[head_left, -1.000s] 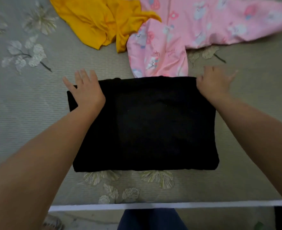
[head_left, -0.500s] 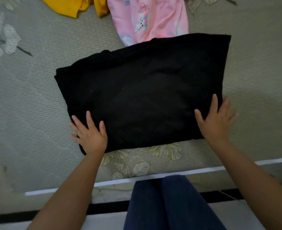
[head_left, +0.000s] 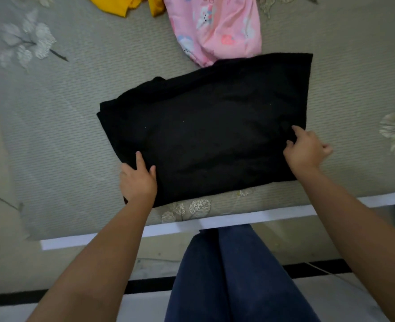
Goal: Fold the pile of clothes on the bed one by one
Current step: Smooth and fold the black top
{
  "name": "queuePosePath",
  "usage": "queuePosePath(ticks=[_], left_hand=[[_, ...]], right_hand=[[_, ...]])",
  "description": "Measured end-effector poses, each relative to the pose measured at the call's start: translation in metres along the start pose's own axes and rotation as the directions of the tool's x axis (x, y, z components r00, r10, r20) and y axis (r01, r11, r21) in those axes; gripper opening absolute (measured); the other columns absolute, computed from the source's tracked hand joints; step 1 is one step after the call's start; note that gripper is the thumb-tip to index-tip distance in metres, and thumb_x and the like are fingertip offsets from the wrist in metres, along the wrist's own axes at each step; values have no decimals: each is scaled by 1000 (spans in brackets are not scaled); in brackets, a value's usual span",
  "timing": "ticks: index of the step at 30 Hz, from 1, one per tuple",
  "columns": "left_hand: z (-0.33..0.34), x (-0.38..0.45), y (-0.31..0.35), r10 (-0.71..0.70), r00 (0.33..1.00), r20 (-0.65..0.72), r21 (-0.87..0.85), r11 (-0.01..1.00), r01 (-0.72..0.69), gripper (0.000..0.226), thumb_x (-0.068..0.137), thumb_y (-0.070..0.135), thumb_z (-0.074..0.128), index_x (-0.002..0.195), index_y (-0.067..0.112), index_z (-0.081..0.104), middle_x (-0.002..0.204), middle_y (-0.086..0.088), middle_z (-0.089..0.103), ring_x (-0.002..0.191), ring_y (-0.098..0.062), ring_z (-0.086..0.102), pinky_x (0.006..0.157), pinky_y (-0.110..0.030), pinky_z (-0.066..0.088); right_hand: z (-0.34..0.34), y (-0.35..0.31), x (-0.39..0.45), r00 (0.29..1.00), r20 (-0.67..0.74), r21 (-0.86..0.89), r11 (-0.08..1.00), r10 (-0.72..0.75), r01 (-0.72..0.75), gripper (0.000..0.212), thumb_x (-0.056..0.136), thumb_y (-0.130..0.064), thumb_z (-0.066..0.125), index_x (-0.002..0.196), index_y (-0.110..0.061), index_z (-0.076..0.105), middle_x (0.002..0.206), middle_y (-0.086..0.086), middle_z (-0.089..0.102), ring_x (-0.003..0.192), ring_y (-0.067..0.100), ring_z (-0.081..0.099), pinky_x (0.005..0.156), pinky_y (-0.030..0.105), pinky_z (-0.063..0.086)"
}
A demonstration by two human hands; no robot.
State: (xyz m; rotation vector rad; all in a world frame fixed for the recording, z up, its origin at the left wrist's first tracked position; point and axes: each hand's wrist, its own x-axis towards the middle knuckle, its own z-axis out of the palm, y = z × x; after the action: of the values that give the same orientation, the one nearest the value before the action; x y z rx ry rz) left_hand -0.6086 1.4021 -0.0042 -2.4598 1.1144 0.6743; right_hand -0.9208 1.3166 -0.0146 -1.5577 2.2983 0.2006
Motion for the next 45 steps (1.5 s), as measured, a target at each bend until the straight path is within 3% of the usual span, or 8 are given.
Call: queuePosePath(ticks=[10,15,22,29,32,35,38,45], left_hand=[[39,-50,-23,-30,995,90,65,998,25,60,97,42,27,147,25,-3,151,-24,-5,137,-38,11,107,-48,22],[30,-64,0,288,957,-31,220,936,-274,64,95,34,39,147,24,3,151,-20,-15,141,-34,-9,111,-52,9],[9,-84,141,759,644,96,378,571,-729,57,97,30,34,147,19,8,154,-17,-1,142,-31,0,113,-46,12],[11,-77,286,867,342,363,596,67,-800,62,96,18,35,147,13,-1,155,-8,-4,142,-25,-7,114,-42,5],[11,-66,320,821,304,483,688,-141,-712,68,94,18,40,146,13,-4,155,-5,-6,142,-23,-11,114,-43,1],[5,-60,334,791,307,530,723,-232,-650,62,87,19,54,140,12,24,145,-9,27,137,-24,17,112,-43,12],[-2,-62,340,745,302,594,727,-337,-598,39,86,20,56,122,14,44,125,-5,48,119,-23,38,101,-38,27],[-28,-57,331,811,226,540,703,-286,-651,22,84,7,49,103,7,59,106,-9,57,109,-29,41,83,-34,29]], right_hand=[[13,44,-59,1000,25,-120,993,-11,14,43,91,-18,49,133,-16,45,109,22,56,97,37,52,93,41,23],[8,58,-59,994,91,-52,997,57,-52,53,92,-35,48,141,-21,33,117,19,56,112,34,49,108,55,7],[15,73,-61,990,116,116,988,86,-100,51,91,-35,49,136,-14,40,113,18,56,107,31,49,106,51,15],[31,76,-56,983,118,263,951,138,-165,49,91,-32,48,135,-11,39,120,14,49,116,25,41,106,43,18],[33,73,-54,985,32,292,941,167,-169,49,81,-27,66,123,-5,55,108,16,59,102,27,54,98,42,32],[32,75,-53,968,-157,262,953,195,-150,47,53,-26,87,92,-5,72,78,11,66,69,24,64,75,41,50],[35,77,-52,957,-194,327,934,217,-146,44,49,-21,89,86,-4,73,73,11,66,64,24,63,72,43,49],[22,68,-58,921,-295,500,863,254,-78,22,52,-1,82,71,-3,71,62,7,57,58,22,59,76,41,42]])
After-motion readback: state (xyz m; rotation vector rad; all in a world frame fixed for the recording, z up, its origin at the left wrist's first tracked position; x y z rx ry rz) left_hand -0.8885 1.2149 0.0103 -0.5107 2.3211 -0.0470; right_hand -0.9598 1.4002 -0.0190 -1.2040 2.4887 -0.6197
